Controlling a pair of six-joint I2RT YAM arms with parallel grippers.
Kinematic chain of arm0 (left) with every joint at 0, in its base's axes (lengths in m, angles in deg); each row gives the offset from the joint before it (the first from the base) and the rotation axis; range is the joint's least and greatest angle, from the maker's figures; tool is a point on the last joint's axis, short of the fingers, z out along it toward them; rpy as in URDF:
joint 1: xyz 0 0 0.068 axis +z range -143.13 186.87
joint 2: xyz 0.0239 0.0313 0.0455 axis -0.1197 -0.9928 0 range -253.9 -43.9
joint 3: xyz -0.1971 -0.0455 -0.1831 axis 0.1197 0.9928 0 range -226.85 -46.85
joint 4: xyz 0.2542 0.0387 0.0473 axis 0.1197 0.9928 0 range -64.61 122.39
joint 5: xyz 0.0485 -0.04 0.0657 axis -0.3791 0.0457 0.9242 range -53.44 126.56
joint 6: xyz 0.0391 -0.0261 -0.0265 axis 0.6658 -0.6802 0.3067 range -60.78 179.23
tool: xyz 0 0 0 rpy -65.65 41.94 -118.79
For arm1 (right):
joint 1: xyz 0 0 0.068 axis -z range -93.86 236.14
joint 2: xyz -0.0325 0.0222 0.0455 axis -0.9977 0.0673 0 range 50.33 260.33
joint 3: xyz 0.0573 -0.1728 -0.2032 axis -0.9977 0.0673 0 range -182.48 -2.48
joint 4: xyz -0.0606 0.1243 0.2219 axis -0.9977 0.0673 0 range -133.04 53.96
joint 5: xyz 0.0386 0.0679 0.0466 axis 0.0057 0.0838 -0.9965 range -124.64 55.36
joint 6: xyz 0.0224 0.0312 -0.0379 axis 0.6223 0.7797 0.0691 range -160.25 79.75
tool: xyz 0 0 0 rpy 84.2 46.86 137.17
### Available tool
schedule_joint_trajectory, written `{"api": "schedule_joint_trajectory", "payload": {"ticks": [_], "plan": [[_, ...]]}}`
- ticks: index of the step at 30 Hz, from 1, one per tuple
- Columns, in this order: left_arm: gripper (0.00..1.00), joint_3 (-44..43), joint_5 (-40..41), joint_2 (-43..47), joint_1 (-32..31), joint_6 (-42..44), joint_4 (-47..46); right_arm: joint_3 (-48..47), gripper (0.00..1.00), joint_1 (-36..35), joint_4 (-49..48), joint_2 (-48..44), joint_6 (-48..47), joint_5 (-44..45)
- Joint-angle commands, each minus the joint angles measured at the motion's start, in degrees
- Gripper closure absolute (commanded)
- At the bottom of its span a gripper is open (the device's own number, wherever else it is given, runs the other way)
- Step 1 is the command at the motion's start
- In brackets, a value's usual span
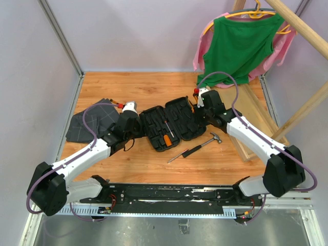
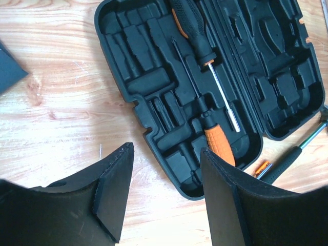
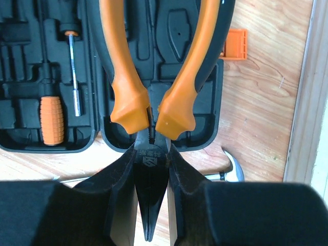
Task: Sort the tools into containers
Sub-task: Place the pliers in the storage box.
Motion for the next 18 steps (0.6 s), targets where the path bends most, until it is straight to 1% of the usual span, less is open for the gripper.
{"api": "schedule_joint_trajectory", "payload": {"ticks": [1, 9, 14, 18], "plan": [[0.42, 0.6, 0.2, -0.7, 0.6, 0.1, -1.7, -5.8, 0.99, 2.6, 2.9, 3.9, 1.5, -2.8], [0.43, 1.3, -0.4, -0.5, 0.6, -0.1, -2.0, -15.0, 0.99, 5.3, 6.5, 14.9, -1.0, -7.4], [0.43, 2.2, -0.5, 0.0, 0.7, -0.2, -1.8, -20.8, 0.99, 5.6, 10.1, 22.9, -2.9, -8.8], [0.43, 2.4, -0.9, -0.1, 0.6, -0.4, -1.9, -23.9, 0.99, 5.6, 11.9, 27.2, -3.4, -8.3]]}}
